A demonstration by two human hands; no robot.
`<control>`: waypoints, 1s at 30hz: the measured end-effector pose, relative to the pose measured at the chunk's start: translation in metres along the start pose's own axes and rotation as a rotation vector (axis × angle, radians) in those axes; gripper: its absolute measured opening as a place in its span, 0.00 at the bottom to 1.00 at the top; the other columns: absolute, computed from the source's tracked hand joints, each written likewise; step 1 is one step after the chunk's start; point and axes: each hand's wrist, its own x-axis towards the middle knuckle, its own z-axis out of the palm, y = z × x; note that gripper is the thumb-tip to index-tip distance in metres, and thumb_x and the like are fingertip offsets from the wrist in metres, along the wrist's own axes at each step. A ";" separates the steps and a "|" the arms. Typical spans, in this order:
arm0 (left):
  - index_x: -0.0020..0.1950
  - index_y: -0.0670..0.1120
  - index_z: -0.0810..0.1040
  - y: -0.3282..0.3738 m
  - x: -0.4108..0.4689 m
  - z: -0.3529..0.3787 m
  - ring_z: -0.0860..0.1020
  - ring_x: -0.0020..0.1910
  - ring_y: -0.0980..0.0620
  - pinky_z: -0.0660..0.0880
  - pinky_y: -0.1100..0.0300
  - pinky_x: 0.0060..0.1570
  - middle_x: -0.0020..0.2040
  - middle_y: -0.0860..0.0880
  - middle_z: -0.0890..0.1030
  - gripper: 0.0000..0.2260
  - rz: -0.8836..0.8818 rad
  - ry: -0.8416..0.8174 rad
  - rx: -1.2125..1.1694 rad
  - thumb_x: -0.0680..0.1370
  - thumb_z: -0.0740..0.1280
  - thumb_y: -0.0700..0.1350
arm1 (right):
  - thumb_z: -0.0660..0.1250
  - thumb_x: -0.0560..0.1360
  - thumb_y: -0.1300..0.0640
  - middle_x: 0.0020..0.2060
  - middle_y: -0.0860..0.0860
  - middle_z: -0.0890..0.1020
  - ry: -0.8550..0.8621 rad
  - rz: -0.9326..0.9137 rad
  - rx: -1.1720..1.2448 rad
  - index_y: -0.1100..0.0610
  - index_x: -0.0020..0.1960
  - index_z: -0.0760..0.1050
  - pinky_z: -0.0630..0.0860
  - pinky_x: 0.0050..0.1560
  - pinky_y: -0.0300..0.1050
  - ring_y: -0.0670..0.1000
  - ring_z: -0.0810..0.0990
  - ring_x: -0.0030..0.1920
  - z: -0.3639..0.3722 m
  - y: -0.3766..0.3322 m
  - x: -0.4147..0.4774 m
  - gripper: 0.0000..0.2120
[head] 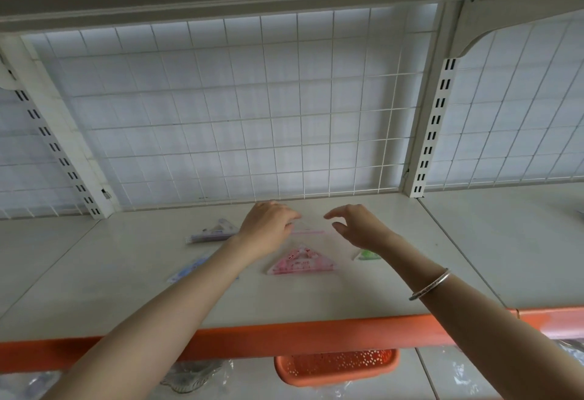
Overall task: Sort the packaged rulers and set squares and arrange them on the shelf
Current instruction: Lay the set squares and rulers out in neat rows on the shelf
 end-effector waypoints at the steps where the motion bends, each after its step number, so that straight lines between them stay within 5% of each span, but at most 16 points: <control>1: 0.67 0.50 0.75 0.012 0.003 -0.002 0.73 0.65 0.50 0.65 0.57 0.63 0.64 0.53 0.78 0.15 0.002 -0.001 -0.046 0.81 0.61 0.47 | 0.61 0.78 0.60 0.63 0.53 0.78 0.005 0.020 0.005 0.55 0.64 0.75 0.66 0.65 0.43 0.52 0.74 0.64 -0.005 0.006 -0.003 0.16; 9: 0.72 0.45 0.69 0.094 0.026 0.009 0.72 0.66 0.48 0.69 0.55 0.64 0.68 0.46 0.74 0.29 -0.035 -0.246 -0.323 0.75 0.70 0.55 | 0.71 0.73 0.58 0.60 0.53 0.79 -0.054 0.143 0.080 0.58 0.64 0.75 0.66 0.55 0.33 0.50 0.76 0.60 -0.031 0.045 -0.035 0.20; 20: 0.69 0.44 0.72 0.124 0.032 0.030 0.77 0.59 0.47 0.72 0.54 0.60 0.60 0.44 0.79 0.26 -0.076 -0.234 -0.358 0.72 0.74 0.44 | 0.79 0.63 0.57 0.56 0.55 0.79 -0.115 0.172 0.094 0.56 0.66 0.72 0.73 0.56 0.42 0.51 0.78 0.54 -0.041 0.068 -0.063 0.34; 30: 0.66 0.44 0.72 0.131 0.030 0.033 0.77 0.52 0.46 0.73 0.57 0.52 0.51 0.45 0.80 0.22 -0.195 -0.134 -0.416 0.72 0.71 0.38 | 0.75 0.64 0.67 0.45 0.55 0.82 -0.063 0.279 0.117 0.57 0.62 0.72 0.71 0.29 0.35 0.52 0.79 0.42 -0.048 0.070 -0.075 0.27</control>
